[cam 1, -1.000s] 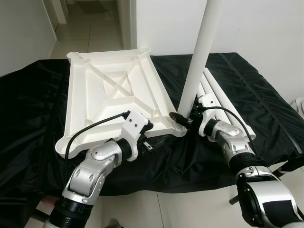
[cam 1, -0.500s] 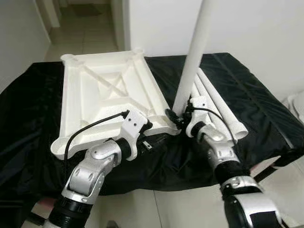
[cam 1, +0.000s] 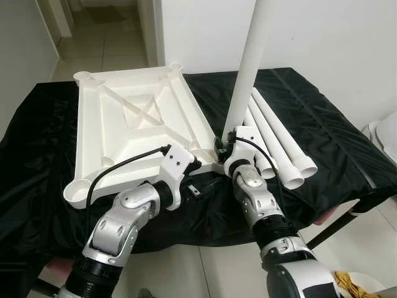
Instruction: Building children table
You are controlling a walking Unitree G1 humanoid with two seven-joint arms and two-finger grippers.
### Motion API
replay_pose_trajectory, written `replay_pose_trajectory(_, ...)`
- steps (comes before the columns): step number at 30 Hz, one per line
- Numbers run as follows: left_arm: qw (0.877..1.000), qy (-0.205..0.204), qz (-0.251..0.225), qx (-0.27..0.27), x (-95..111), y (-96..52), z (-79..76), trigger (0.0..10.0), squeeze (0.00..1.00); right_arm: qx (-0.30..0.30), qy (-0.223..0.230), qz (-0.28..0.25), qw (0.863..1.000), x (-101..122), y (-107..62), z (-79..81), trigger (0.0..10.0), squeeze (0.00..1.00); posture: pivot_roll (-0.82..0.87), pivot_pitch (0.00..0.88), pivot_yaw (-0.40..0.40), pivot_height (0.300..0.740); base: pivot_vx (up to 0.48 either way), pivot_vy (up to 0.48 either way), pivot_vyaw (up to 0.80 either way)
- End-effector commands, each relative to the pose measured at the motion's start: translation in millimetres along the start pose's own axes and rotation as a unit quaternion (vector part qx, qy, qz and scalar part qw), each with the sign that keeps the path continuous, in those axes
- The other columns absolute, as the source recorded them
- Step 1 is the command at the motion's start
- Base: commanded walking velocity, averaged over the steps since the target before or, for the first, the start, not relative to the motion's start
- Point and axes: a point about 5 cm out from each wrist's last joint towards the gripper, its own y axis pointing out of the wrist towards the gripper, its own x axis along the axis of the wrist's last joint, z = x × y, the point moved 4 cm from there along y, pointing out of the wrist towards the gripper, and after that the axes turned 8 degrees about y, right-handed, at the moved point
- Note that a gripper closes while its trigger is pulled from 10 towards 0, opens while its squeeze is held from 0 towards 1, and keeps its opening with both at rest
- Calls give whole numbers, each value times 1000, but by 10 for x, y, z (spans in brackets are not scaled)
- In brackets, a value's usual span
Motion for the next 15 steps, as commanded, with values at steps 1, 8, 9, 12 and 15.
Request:
replay_pose_trajectory(1, 1000, 2, 2, 7, 7, 27, 21, 10000, 0, -25, 32, 8, 999, -26, -17, -20, 0, 0, -49, 32, 10, 740, 0, 0, 0)
replay_pose_trajectory(8, 1000, 1, 1, 5, 6, 32, 6, 10000, 0, -19, 33, 5, 999, 14, -17, -46, 2863, 0, -52, 33, 10, 740, 0, 0, 0)
replay_pose_trajectory(9, 1000, 1, 1, 5, 7, 34, 7, 10000, 0, -25, 30, 0, 999, 37, -21, -73, 10000, 0, -54, 33, 10, 740, 0, 0, 0)
replay_pose_trajectory(12, 1000, 0, 0, 6, 8, 37, 9, 10000, 0, -28, 31, -3, 999, 54, -22, -91, 10000, 0, -54, 32, 9, 740, 0, 0, 0)
replay_pose_trajectory(15, 1000, -1, 0, 5, 7, 38, -2, 10000, 0, -7, 35, -13, 999, 117, -29, -119, 10000, 1000, -56, 35, 8, 740, 0, 0, 0)
